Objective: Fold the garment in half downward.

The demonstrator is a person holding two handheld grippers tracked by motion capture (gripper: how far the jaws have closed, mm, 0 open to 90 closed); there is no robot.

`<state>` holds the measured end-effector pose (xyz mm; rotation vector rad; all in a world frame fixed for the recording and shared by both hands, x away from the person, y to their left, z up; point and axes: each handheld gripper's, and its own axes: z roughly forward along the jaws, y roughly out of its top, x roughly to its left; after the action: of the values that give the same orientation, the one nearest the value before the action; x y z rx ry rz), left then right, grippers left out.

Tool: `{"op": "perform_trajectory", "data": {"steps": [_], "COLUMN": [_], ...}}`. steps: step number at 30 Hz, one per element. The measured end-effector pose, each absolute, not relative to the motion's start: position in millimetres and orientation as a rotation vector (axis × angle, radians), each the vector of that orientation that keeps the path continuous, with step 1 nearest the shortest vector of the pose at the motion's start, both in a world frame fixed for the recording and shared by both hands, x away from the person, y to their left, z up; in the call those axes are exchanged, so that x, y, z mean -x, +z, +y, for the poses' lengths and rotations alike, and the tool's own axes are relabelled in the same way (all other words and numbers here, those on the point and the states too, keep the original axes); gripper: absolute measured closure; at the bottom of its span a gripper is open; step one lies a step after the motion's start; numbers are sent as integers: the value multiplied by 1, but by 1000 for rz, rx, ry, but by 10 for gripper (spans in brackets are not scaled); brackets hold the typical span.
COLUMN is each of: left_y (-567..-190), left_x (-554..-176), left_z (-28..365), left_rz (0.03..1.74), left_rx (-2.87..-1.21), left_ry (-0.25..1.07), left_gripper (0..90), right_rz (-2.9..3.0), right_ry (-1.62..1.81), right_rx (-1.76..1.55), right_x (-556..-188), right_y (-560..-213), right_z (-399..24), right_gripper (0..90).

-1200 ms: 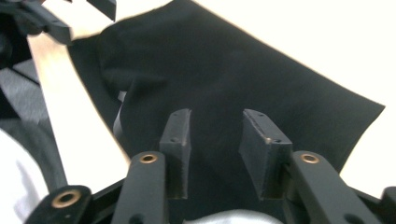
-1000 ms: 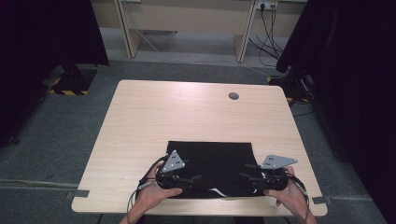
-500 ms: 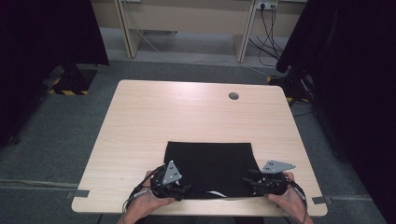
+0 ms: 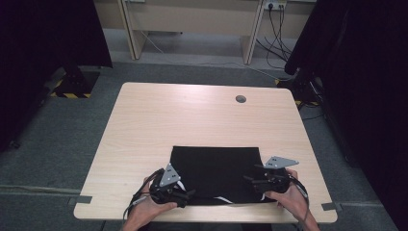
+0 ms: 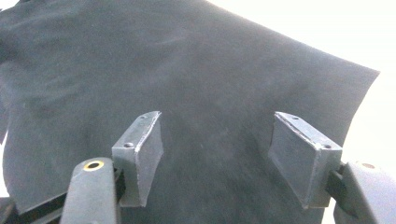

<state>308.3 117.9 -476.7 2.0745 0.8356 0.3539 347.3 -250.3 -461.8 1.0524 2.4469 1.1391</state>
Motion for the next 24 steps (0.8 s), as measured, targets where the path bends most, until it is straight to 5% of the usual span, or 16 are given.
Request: {"op": "perform_trajectory", "data": {"steps": [24], "left_y": [-481], "left_x": [-311], "left_z": [124], "left_rz": [861], "left_rx": [-2079], "left_ry": [297], "left_gripper": [52], "right_rz": [2455], "right_ry": [1047], "right_rx": [-1090], "right_x": [-353], "right_y": [-471], "right_z": [-282], "right_gripper": [343]}}
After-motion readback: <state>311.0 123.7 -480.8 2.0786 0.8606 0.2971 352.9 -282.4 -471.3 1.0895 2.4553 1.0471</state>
